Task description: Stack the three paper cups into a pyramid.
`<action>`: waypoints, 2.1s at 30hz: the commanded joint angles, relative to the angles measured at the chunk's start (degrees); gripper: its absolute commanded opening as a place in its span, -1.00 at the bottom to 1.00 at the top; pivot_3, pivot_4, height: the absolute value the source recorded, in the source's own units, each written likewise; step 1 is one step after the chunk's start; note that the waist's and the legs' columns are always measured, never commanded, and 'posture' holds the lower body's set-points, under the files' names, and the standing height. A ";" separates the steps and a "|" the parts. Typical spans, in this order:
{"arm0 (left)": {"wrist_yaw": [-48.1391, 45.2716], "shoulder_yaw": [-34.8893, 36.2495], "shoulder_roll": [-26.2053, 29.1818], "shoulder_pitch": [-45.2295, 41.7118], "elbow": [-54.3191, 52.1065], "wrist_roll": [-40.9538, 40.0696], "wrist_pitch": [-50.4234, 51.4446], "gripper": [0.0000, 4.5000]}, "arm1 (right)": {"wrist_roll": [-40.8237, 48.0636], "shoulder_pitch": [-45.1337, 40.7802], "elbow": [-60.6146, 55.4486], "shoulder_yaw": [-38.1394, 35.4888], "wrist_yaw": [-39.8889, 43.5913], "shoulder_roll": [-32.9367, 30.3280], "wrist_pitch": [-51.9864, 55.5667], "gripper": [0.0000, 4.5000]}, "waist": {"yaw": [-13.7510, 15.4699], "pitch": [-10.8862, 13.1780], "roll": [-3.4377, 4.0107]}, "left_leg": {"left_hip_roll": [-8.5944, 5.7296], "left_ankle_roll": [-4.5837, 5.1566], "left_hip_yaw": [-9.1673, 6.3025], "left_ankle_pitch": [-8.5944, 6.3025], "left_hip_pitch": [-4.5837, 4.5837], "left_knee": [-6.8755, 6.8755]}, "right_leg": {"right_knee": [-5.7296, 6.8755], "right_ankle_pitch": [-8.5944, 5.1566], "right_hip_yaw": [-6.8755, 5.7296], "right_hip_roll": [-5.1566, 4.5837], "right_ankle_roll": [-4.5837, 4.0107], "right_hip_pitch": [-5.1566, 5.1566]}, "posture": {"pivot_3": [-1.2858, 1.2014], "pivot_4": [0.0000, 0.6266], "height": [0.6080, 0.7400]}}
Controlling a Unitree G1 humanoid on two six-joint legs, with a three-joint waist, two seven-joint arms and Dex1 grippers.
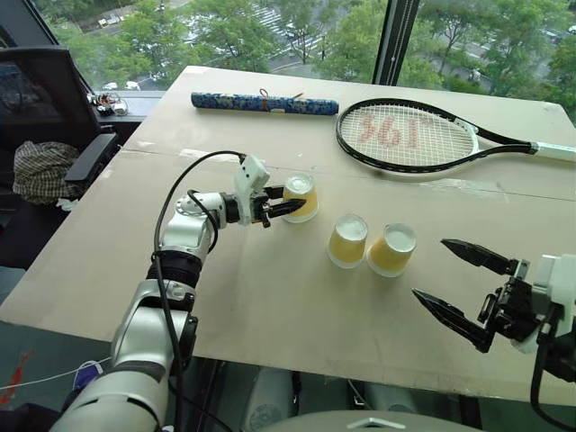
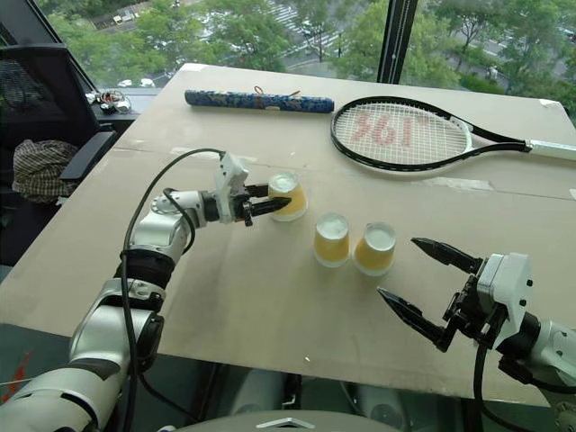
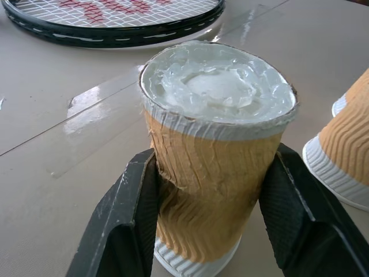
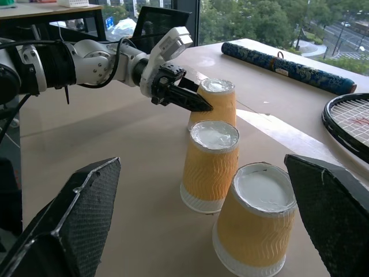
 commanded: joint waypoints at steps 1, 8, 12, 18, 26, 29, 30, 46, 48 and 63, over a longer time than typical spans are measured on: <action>-3.22 2.66 0.99 -1.33 -12.70 -6.22 6.40 -0.15 | 0.09 0.91 -1.23 -2.15 -0.66 0.70 -1.42 1.00 | 0.04 0.01 0.00 | 0.15 0.00 -0.02 0.00 -0.04 0.05 | 0.00 0.00 -0.04 -0.02 0.00 0.00 | 0.03 -0.52 1.00; -1.71 -0.47 -2.65 -5.09 -29.33 -12.48 22.51 -0.15 | -1.06 2.50 1.35 -4.55 0.11 1.41 -2.93 1.00 | 0.28 -0.01 0.02 | 0.15 0.06 -0.24 -0.04 -0.37 0.53 | 0.04 0.00 -0.29 -0.06 0.02 0.00 | 0.03 -0.52 1.00; -1.19 -3.76 -5.01 -5.78 -29.72 -10.61 23.32 -0.15 | -0.68 5.81 1.39 -7.42 1.04 2.17 -3.82 1.00 | 0.10 -0.05 0.10 | -0.06 0.10 -0.24 -0.06 -0.31 0.51 | 0.09 -0.01 -0.22 -0.01 0.03 0.01 | 0.03 -0.52 1.00; -2.50 -6.95 -6.78 -5.59 -28.67 -9.41 22.77 -0.15 | -0.28 11.27 1.70 -11.91 3.78 3.47 -5.83 1.00 | 0.08 -0.05 0.14 | -0.04 0.10 -0.31 -0.05 -0.30 0.49 | 0.12 -0.04 -0.24 0.07 0.06 -0.01 | 0.03 -0.52 1.00; -3.51 -9.55 -8.21 -5.68 -27.42 -7.33 21.83 -0.15 | 1.49 9.71 8.52 -17.38 7.57 0.06 -5.69 1.00 | 0.05 -0.05 0.13 | -0.07 0.10 -0.28 -0.06 -0.30 0.51 | 0.11 -0.04 -0.21 0.01 0.04 0.00 | 0.03 -0.52 1.00; -3.62 -10.08 -8.67 -5.86 -27.26 -6.85 21.76 -0.15 | 4.38 5.12 14.90 -19.71 11.86 -5.37 -4.02 1.00 | 0.01 -0.04 0.15 | -0.08 0.11 -0.18 -0.06 -0.26 0.52 | 0.12 -0.04 -0.09 0.01 0.03 0.00 | 0.03 -0.52 1.00; -3.54 -10.17 -8.72 -5.86 -27.65 -6.76 21.97 -0.15 | 5.22 3.76 16.40 -20.23 13.46 -7.06 -3.51 1.00 | 0.07 -0.04 0.15 | -0.11 0.12 -0.16 -0.07 -0.25 0.52 | 0.12 -0.04 -0.06 -0.01 0.02 0.00 | 0.03 -0.52 1.00; -1.67 -12.37 -7.40 -5.43 -37.93 -7.83 32.13 0.36 | 4.60 -6.78 25.38 -18.87 25.93 -15.73 -0.08 1.00 | 0.16 -0.03 0.19 | -0.12 0.13 -0.52 -0.07 -0.45 0.53 | 0.06 -0.03 -0.14 0.02 0.07 -0.02 | 0.03 -0.52 1.00; -1.11 -12.11 -7.57 -5.94 -36.55 -6.80 30.07 0.81 | 4.31 -6.64 25.19 -18.79 26.11 -15.25 -0.06 1.00 | 0.17 -0.03 0.19 | -0.13 0.13 -0.53 -0.07 -0.45 0.54 | 0.07 -0.03 -0.15 0.02 0.07 -0.02 | 0.03 -0.52 1.00; 0.80 -8.87 -5.55 -3.70 -36.21 -6.36 24.98 0.99 | 1.79 -9.22 26.14 -14.93 26.18 -13.06 -0.66 1.00 | 0.15 -0.03 0.20 | -0.13 0.12 -0.51 -0.07 -0.43 0.55 | 0.10 -0.03 -0.15 0.02 0.07 -0.02 | 0.03 -0.52 1.00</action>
